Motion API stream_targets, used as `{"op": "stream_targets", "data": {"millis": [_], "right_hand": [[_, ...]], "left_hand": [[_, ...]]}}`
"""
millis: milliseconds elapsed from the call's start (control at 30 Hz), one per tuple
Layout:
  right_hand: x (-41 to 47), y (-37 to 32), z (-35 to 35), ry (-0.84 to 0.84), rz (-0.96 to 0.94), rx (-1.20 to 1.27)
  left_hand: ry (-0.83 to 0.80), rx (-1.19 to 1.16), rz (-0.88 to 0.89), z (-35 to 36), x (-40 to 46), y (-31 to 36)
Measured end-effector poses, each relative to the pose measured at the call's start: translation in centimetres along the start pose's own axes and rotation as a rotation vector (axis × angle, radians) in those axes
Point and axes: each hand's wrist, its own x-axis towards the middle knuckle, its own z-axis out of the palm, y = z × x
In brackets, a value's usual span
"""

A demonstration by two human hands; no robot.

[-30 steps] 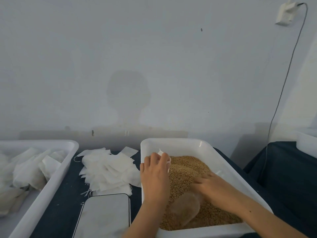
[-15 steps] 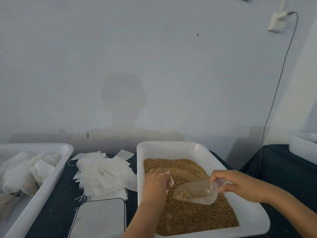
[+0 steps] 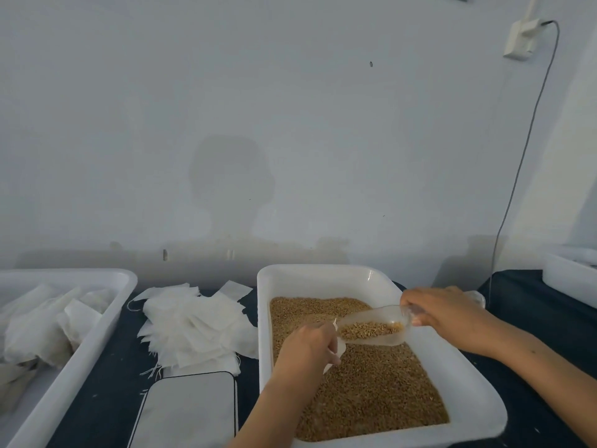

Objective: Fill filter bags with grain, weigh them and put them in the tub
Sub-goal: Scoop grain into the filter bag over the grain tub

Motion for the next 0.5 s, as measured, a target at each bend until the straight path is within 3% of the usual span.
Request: {"op": "stream_targets", "data": {"millis": [500], "right_hand": [[1.8, -1.0, -0.7, 0.172, -0.095, -0.383]], "left_hand": [[-0.034, -0.046, -0.009, -0.3, -0.1, 0.1]]}}
